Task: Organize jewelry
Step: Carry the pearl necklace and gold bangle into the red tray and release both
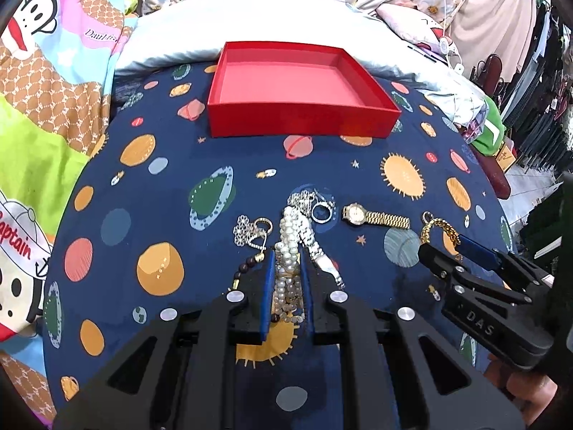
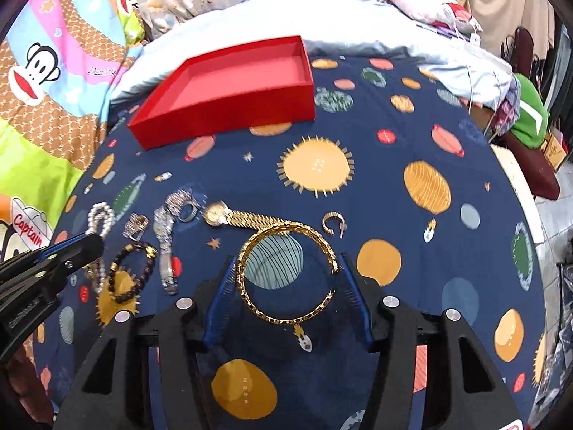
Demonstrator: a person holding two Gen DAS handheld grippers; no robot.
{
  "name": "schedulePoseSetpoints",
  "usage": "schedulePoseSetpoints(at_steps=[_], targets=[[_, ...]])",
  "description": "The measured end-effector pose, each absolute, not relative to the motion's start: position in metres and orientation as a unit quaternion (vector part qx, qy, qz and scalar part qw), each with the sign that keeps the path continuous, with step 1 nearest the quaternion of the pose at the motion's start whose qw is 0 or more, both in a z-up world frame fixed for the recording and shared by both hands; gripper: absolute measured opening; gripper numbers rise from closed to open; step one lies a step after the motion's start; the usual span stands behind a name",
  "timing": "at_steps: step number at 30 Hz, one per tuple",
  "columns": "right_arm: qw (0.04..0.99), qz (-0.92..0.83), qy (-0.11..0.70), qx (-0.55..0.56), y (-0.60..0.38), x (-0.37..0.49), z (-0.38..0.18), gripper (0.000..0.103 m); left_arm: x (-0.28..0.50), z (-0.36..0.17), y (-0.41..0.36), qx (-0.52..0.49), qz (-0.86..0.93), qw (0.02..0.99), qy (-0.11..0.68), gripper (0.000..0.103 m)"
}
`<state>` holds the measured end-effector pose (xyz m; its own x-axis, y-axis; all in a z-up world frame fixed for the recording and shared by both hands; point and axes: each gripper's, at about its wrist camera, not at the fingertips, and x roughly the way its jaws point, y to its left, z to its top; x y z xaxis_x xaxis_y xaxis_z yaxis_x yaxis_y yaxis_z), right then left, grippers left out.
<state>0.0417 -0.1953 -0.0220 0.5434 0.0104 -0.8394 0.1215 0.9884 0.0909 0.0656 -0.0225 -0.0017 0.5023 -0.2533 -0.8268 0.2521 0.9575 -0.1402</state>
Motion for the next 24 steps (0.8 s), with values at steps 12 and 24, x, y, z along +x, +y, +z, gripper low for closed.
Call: schedulePoseSetpoints(at_steps=[12, 24], targets=[[0.896, -0.011, 0.440, 0.053, -0.188, 0.073, 0.019, 0.055, 0.097, 0.022, -0.028, -0.003, -0.150, 0.882, 0.447, 0.013], [0.919, 0.012, 0.390, 0.060, -0.202, 0.188, 0.062, 0.055, 0.219, 0.062, -0.041, 0.003, -0.149, 0.902, 0.405, 0.014]])
